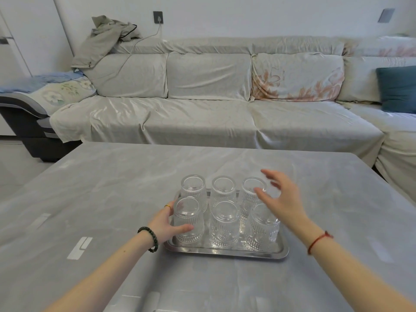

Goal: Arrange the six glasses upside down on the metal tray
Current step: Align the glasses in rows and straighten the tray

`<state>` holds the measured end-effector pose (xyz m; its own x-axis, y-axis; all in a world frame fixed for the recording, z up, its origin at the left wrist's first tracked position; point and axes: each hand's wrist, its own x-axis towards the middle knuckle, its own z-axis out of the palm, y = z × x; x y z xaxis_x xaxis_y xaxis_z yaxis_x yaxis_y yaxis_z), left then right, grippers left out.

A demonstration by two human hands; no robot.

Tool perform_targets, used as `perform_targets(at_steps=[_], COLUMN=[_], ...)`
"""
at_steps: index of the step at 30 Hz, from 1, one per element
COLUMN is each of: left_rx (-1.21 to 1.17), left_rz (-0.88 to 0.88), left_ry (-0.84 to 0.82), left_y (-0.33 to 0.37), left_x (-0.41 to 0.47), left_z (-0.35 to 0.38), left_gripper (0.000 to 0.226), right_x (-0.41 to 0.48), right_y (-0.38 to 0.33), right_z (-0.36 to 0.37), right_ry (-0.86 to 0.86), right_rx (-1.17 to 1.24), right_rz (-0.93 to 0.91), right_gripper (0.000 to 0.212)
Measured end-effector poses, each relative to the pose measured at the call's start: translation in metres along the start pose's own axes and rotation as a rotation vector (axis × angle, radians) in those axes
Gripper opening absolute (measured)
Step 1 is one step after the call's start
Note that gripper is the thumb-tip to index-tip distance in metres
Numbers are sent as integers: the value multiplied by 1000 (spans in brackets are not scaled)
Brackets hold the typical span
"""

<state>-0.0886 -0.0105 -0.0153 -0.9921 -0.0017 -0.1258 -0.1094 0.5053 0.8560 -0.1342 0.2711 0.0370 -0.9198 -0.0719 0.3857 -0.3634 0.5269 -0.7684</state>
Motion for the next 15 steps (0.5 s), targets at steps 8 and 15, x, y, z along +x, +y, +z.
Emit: perform_targets(at_steps=[8, 15], left_rx=[-22, -46], left_rz=[-4, -32], left_ry=[26, 34], left_y=[0, 0], left_x=[-3, -7], left_z=[5, 6], left_gripper=[98, 119], right_x=[-118, -100], right_y=[-24, -27], right_z=[88, 107], right_ry=[13, 53], right_rx=[274, 227], right_rz=[199, 360], right_gripper=[72, 75])
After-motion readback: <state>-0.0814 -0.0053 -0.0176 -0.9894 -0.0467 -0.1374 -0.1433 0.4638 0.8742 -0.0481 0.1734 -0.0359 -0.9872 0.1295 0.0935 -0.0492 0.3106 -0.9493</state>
